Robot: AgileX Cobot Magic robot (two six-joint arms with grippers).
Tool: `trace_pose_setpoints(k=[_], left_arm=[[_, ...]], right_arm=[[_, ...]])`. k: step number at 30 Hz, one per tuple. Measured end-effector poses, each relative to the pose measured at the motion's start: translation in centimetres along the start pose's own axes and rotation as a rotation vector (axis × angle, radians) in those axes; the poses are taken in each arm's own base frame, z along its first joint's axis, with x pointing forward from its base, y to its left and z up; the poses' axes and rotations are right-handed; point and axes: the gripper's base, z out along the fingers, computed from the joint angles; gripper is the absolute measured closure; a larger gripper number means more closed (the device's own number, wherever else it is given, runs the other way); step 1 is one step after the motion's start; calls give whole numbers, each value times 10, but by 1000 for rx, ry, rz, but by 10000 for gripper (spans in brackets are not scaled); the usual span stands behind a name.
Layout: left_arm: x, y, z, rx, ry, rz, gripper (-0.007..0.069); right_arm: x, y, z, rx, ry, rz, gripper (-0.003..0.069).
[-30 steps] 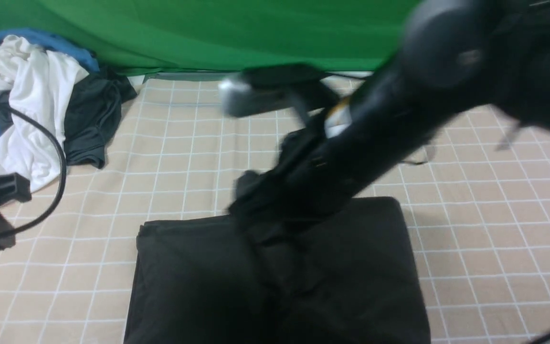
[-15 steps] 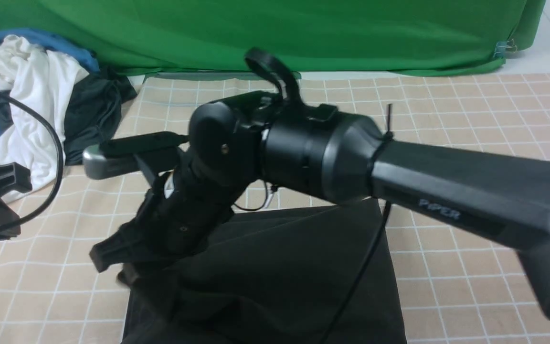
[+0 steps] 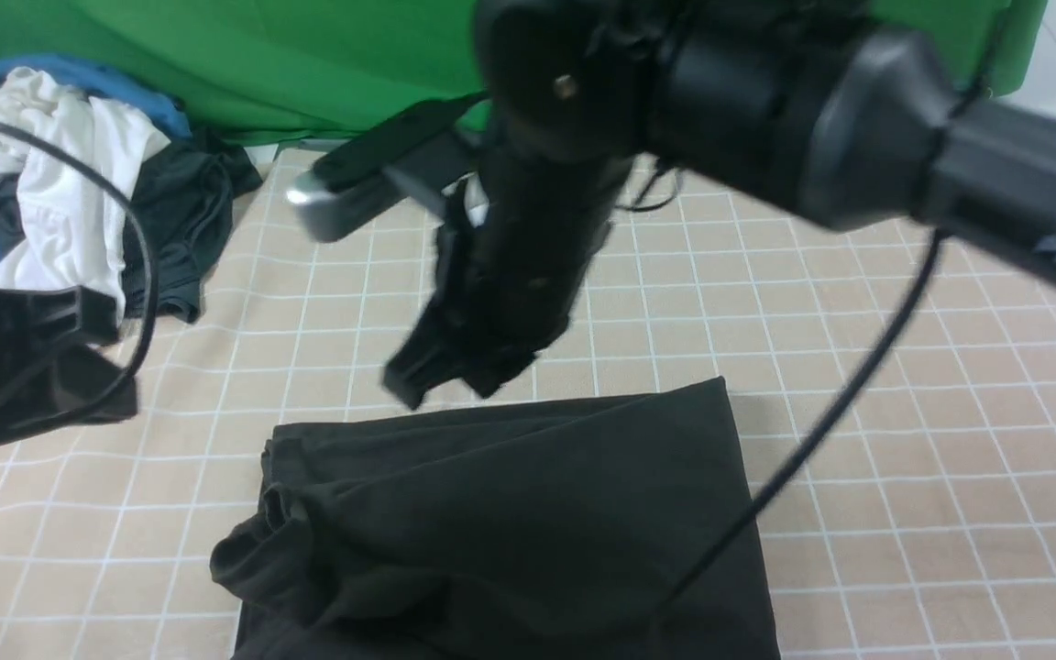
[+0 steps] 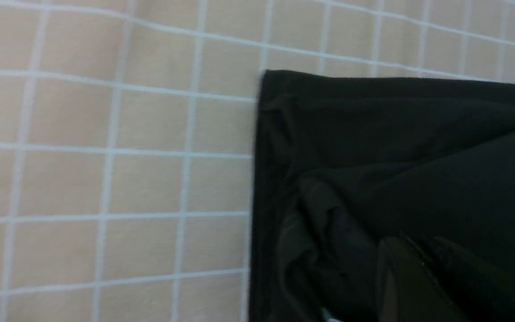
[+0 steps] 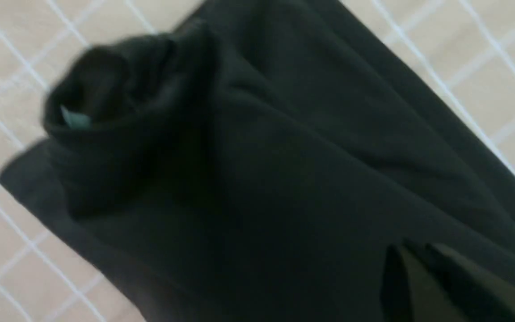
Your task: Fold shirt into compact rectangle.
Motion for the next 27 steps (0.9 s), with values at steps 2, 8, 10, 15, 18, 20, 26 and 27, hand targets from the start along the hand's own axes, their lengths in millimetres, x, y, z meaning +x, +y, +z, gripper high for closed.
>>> trace_pose_setpoints(k=[2, 8, 10, 15, 18, 20, 26, 27], left_arm=[[2, -13, 4, 49, 13, 46, 606], [7, -59, 36, 135, 36, 159, 606], [8, -67, 49, 145, 49, 166, 606], [18, -76, 93, 131, 196, 184, 606], [31, -64, 116, 75, 300, 177, 606], [40, -56, 122, 40, 329, 168, 606], [77, -33, 130, -26, 404, 134, 606], [79, -31, 130, -31, 406, 132, 606]], right_arm=[[13, -8, -4, 9, 27, 20, 624], [63, -21, 4, 20, 168, 78, 624], [74, -22, 12, 21, 194, 99, 624], [98, -24, 40, 26, 243, 148, 624], [116, -24, 59, 25, 265, 189, 624], [125, -24, 67, 26, 275, 210, 624], [138, -33, 79, 2, 264, 297, 624], [137, -35, 79, -4, 260, 312, 624]])
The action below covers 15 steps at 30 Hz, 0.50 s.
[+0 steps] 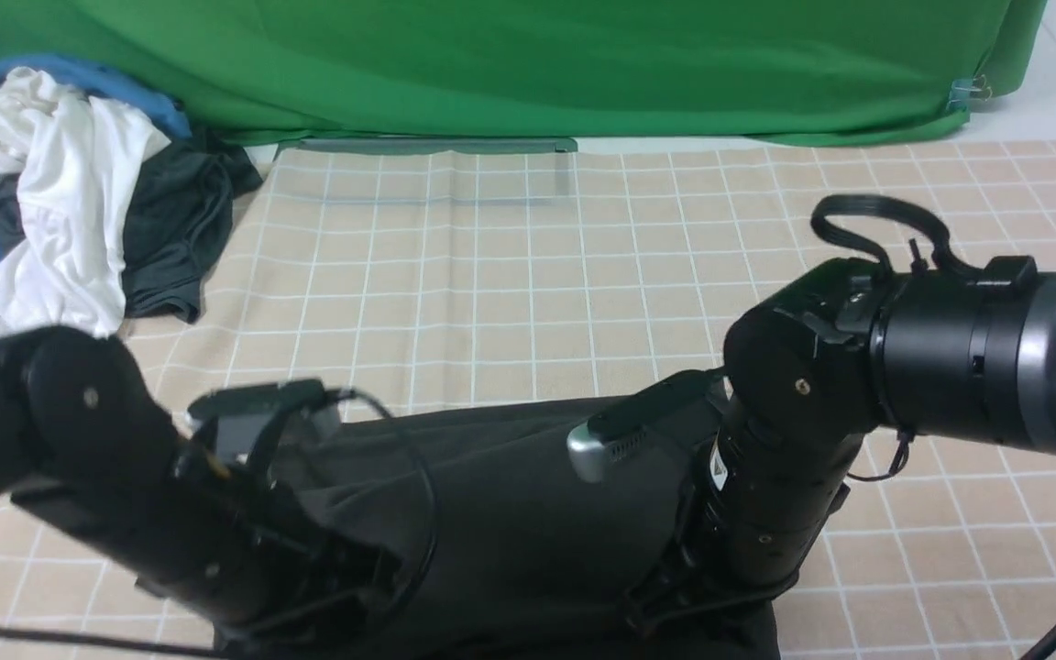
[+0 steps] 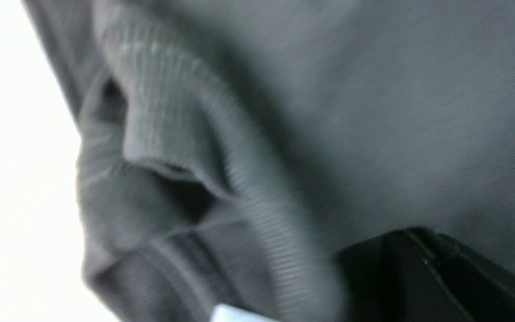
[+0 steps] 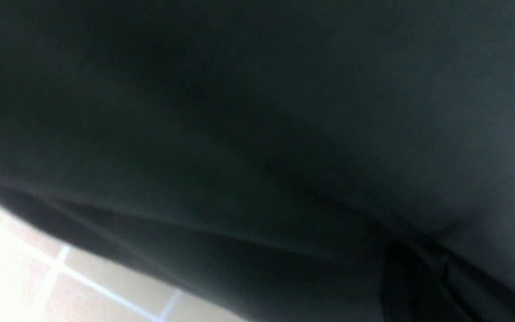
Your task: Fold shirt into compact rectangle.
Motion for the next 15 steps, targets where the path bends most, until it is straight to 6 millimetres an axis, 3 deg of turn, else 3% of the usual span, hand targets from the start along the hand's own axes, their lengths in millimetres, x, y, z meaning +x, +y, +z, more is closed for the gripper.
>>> trace_pose_setpoints(k=[6, 9, 10, 15], left_arm=[[2, 3, 1, -27, -5, 17, 606], [-2, -1, -10, -24, -41, 23, 606], [-5, -6, -21, -9, -93, 31, 606], [-4, -18, -39, 78, -165, 14, 606]], right_arm=[[-2, -2, -1, -36, -12, 9, 624], [-2, -2, -2, -38, -9, 10, 624], [-1, -2, -5, -41, -18, 8, 624], [-2, 3, -25, -93, -115, 22, 624]])
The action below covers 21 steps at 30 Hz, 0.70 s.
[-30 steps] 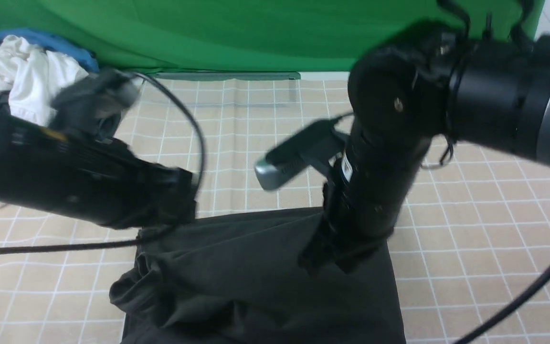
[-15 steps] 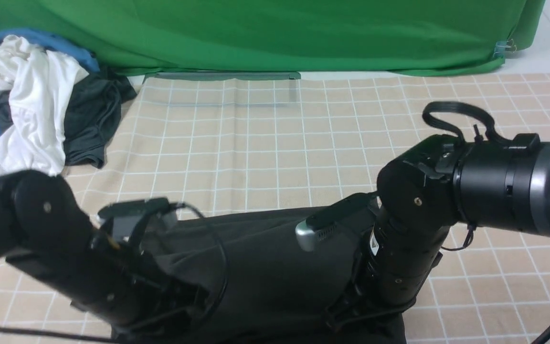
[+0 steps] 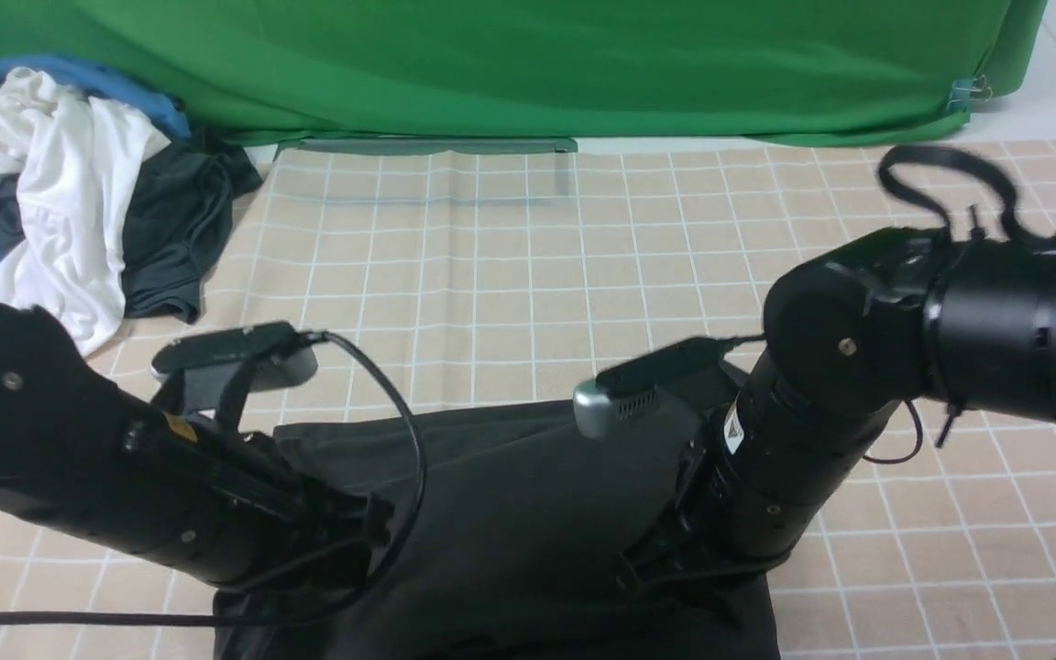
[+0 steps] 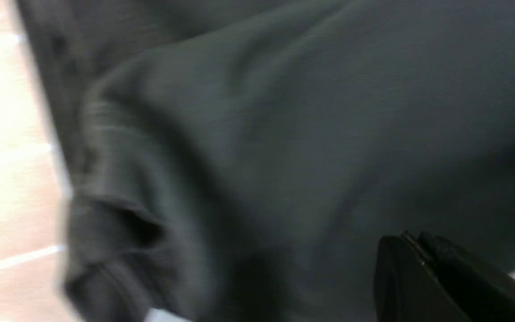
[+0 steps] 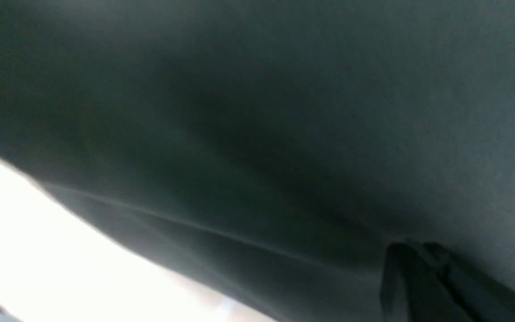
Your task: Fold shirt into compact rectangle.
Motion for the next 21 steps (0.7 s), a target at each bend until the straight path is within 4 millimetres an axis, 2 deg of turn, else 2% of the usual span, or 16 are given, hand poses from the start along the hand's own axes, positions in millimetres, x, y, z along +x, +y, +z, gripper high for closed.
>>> trace_pose_setpoints(k=[4, 8, 13, 21], left_arm=[[3, -2, 3, 31, 32, -1, 606], [19, 13, 19, -42, 122, -20, 606], [37, 28, 27, -140, 198, -54, 606], [32, 28, 17, -185, 153, -62, 606]], right_arm=[[-2, 5, -1, -55, -26, -14, 624], [0, 3, 16, -49, 55, -14, 624], [7, -4, 37, -8, 196, -28, 624], [14, -8, 35, 33, 275, -51, 624]])
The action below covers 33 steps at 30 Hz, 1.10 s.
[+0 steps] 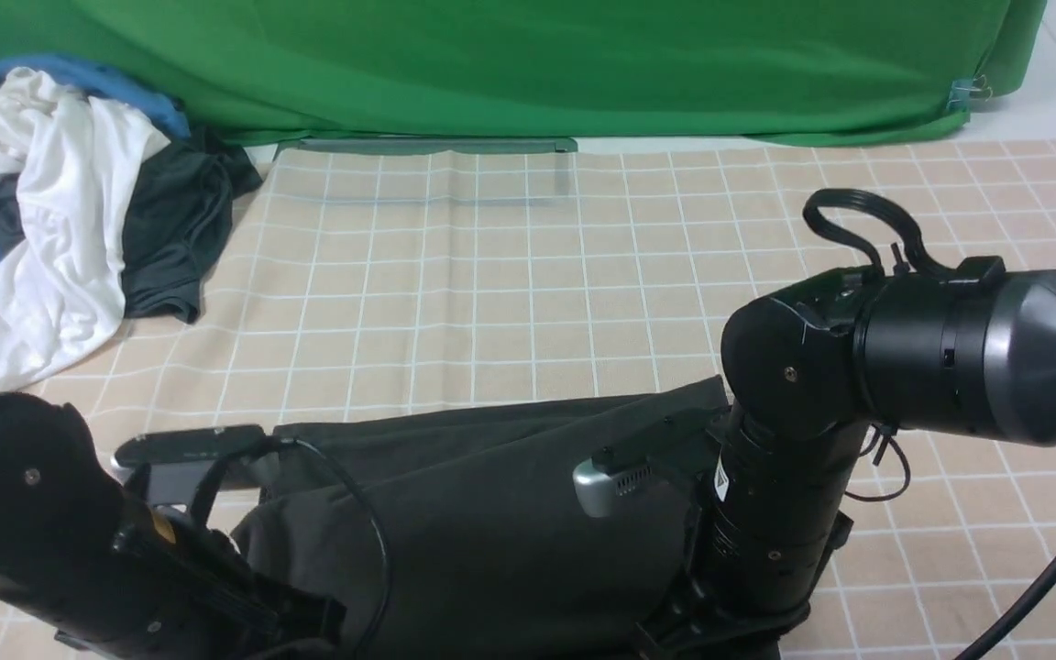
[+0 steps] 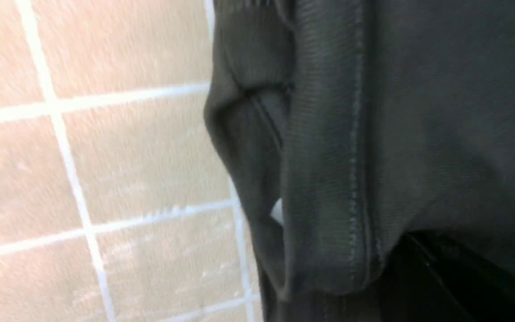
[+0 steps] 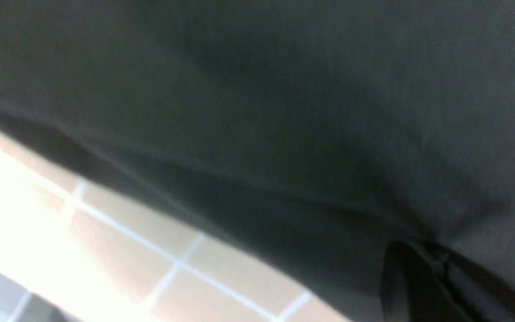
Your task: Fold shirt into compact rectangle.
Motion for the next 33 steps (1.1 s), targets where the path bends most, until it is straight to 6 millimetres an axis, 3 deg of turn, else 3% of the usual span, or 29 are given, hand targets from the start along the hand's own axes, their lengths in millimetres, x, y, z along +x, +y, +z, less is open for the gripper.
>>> trace_pose_setpoints(k=[6, 11, 15, 19, 23, 30, 33], left_arm=[[-4, -9, -26, 45, -94, 10, 606], [-11, -22, -30, 181, -164, 28, 606], [-18, -25, -18, 227, -147, 23, 606], [-21, -21, 6, 211, -71, 29, 606], [-7, -11, 28, 171, 28, 12, 606], [3, -5, 28, 131, 4, 32, 606], [-3, -9, 12, 140, -68, 62, 606]], right_arm=[[5, 8, -33, -54, -144, 0, 624], [-1, 20, -54, -163, -318, 6, 624], [-7, 21, -42, -189, -288, 22, 624], [-15, 22, -12, -182, -204, 32, 624], [-14, 25, 16, -162, -113, 28, 624], [-10, 24, 14, -144, -112, 39, 624], [-6, 24, 0, -135, -150, 14, 624]])
